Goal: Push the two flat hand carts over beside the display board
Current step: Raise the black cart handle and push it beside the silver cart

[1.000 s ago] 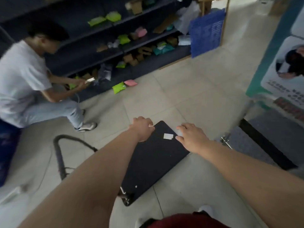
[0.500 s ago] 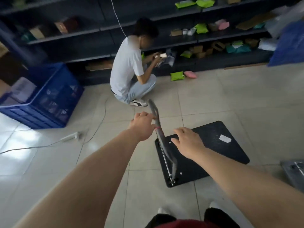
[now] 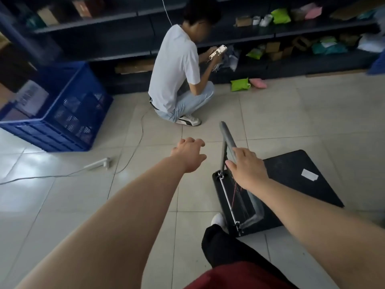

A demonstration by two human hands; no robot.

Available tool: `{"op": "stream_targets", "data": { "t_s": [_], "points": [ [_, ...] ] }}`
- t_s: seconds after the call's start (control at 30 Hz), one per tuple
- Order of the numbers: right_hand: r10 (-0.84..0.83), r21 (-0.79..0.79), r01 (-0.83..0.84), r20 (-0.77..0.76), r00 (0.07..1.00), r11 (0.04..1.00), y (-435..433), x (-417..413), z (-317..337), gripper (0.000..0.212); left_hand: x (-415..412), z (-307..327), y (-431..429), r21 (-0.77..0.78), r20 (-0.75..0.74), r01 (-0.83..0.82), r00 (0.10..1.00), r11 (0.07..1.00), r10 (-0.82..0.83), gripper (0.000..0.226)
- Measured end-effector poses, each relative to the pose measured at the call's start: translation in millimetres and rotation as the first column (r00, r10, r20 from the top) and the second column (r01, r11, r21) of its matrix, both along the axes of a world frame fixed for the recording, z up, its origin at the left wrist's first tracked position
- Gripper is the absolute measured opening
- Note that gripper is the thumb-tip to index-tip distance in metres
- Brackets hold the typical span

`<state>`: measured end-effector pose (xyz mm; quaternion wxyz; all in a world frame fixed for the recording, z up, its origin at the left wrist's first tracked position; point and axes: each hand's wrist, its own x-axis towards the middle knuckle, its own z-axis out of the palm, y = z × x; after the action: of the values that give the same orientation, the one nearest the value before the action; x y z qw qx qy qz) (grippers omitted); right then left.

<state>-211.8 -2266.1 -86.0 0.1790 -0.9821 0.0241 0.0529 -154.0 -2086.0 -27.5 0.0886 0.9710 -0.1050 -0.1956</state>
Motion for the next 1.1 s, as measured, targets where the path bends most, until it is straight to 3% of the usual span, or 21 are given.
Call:
{"op": "stream_targets", "data": {
  "t_s": [0.17, 0.33, 0.53, 0.67, 0.83, 1.0, 1.1],
  "points": [
    [-0.145, 0.063, 0.146, -0.014, 0.989, 0.987, -3, 39, -12, 0.048, 76, -6, -20, 0.063, -0.045, 0.19, 0.981, 0.98, -0.188, 0.054],
    [-0.236, -0.008, 0.236, -0.116, 0.965, 0.972, -8, 60, -10, 0.054, 131, -7, -46, 0.06, -0.04, 0.424, 0.906, 0.904, -0.422, 0.056],
    [-0.4, -0.02, 0.406, -0.218, 0.89, 0.914, -11, 51, -9, 0.059, 166, -16, -62, 0.195, -0.148, 0.693, 0.72, 0.694, -0.678, 0.057],
    [-0.626, -0.016, 0.638, -0.211, 0.75, 0.77, 6, 29, -13, 0.059, 176, -28, -71, 0.215, -0.182, 0.815, 0.575, 0.538, -0.798, 0.055],
    [-0.841, -0.039, 0.862, -0.249, 0.481, 0.505, 50, -10, -11, 0.055, 167, -40, -73, 0.177, -0.141, 0.925, 0.362, 0.336, -0.921, 0.053],
    [-0.906, -0.072, 0.918, -0.206, 0.369, 0.39, 83, -29, -12, 0.037, 152, -50, -71, 0.18, -0.116, 0.948, 0.287, 0.264, -0.951, 0.045],
    [-0.915, -0.048, 0.929, -0.201, 0.351, 0.367, 82, -27, -14, 0.034, 146, -57, -77, 0.168, -0.146, 0.953, 0.278, 0.253, -0.949, 0.036]
  ]
}}
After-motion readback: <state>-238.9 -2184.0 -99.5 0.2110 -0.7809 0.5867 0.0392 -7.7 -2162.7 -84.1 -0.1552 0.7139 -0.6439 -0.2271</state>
